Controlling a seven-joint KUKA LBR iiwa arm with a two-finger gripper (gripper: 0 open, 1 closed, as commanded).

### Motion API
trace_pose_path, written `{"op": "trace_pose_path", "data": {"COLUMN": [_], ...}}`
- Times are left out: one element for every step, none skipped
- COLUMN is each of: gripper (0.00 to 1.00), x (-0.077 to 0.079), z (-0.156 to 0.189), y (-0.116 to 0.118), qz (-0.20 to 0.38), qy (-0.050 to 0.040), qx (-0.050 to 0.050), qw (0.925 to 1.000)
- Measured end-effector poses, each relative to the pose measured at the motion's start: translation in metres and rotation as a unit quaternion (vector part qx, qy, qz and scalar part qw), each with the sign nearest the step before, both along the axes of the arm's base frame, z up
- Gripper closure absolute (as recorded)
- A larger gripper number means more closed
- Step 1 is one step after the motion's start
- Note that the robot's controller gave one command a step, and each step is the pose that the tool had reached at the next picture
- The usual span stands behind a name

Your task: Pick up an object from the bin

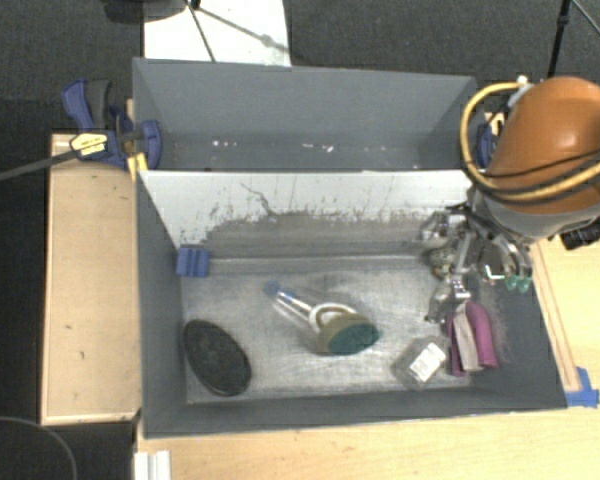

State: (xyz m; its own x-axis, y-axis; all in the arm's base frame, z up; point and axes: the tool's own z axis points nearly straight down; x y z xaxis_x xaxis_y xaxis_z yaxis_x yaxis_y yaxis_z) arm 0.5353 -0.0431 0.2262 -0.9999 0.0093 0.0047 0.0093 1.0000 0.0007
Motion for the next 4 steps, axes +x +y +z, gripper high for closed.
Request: {"op": "trace_pose_path", "data": {"gripper": [0.0, 0.0, 0.0, 0.0], "x": [-0.03, -0.042, -0.047, -0.02], "z": [-0.155, -0.154, -0.153, -0.154], "y": [0.061, 0.093, 0.127, 0.097], "qz": [0.142, 0.2, 0.205, 0.403], "qy": [-0.0067, -0.0061, -0.0088, -0.0077], "qx": [0.0, 0.0, 0.0, 0.001], "qw": [0.9899, 0.9798, 0.9788, 0.9152]}}
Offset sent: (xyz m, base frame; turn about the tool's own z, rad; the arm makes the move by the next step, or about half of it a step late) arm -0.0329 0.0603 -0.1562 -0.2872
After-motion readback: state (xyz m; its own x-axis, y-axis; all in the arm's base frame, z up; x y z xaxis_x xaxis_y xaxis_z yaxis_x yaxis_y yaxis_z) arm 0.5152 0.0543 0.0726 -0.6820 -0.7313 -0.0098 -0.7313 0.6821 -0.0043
